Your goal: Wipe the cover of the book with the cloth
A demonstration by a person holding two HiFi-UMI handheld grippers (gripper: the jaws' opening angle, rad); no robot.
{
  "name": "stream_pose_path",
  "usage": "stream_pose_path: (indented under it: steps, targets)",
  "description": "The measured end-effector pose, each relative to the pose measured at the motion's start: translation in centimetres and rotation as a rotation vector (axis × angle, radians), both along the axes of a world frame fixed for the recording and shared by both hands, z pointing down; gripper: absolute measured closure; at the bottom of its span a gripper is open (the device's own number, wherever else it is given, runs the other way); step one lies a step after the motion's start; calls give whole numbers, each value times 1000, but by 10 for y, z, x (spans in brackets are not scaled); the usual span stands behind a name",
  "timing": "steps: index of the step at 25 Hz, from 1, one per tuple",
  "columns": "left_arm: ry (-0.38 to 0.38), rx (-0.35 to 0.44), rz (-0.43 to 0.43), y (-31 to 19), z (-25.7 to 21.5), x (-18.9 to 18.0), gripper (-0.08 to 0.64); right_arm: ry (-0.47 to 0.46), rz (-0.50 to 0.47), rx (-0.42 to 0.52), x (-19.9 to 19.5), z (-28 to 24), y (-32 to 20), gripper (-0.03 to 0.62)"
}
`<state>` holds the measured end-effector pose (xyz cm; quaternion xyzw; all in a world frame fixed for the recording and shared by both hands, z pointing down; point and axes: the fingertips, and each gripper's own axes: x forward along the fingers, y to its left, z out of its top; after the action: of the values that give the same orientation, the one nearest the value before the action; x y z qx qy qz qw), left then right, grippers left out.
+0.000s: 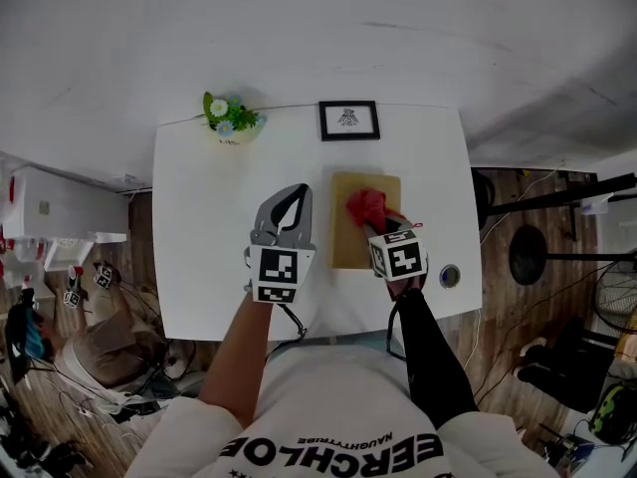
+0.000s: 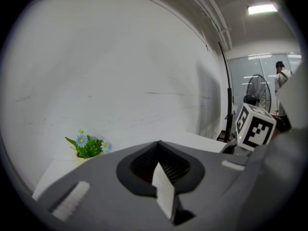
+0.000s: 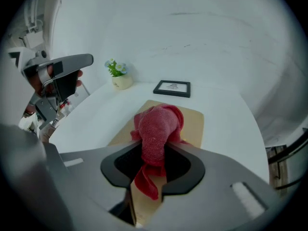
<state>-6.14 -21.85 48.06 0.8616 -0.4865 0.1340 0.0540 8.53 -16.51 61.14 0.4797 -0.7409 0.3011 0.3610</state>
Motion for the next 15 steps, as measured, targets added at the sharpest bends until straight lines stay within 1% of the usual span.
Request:
stream_pose_path:
  steps: [5, 9, 12, 15]
  targets:
    - [-2, -6, 29, 3, 2, 10, 503, 23, 125, -7, 53, 2, 6, 486]
    - [-3, -15, 46, 8, 4, 16, 503, 16, 213, -15, 81, 3, 14, 486]
    - [-3, -15, 55, 9, 4, 20, 503, 18, 214, -2, 84, -2, 14, 486]
    - [-4, -8, 61, 10, 1, 21, 503, -5, 172, 67, 69, -19, 6, 486]
